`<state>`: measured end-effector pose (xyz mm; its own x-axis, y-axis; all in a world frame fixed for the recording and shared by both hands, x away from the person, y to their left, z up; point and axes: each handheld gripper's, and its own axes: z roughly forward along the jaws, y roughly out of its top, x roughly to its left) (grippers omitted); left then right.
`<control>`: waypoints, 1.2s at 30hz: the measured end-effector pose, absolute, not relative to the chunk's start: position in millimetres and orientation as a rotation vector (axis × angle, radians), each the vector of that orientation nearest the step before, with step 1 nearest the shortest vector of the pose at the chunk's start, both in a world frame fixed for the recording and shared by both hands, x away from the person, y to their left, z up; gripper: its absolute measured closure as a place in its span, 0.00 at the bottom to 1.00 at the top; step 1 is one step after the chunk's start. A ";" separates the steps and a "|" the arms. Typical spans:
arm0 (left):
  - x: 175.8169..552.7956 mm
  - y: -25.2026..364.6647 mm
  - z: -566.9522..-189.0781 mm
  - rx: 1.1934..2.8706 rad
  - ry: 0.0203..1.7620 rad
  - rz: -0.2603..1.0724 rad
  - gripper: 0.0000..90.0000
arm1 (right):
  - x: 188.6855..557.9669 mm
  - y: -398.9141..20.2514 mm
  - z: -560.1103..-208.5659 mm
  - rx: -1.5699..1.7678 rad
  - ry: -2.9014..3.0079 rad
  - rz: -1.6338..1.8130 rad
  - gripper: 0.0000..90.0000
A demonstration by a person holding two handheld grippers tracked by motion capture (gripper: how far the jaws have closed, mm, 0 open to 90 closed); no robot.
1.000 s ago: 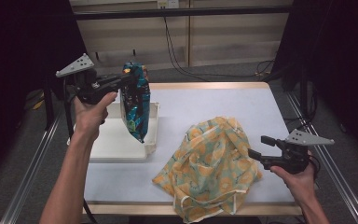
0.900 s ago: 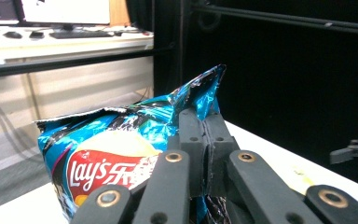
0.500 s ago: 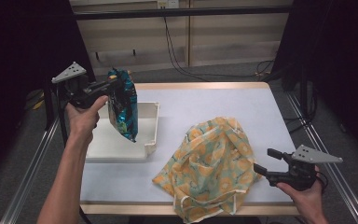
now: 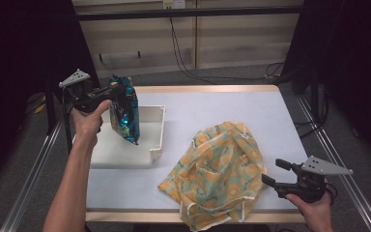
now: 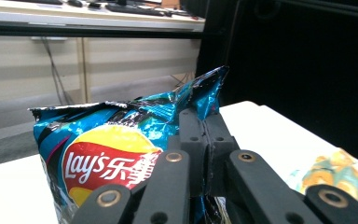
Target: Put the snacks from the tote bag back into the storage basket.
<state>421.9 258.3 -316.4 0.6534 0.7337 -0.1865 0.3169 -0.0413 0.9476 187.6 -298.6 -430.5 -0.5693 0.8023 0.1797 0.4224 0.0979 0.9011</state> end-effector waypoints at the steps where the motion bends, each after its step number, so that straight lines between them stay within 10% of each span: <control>1: 423.7 257.6 -317.3 1.635 0.877 0.419 0.99 | 187.9 -297.8 -431.1 1.201 2.026 1.462 0.21; 36: 467.4 218.2 -357.7 1.616 0.876 0.389 0.98 | 188.7 -297.0 -436.7 1.194 2.056 1.454 0.22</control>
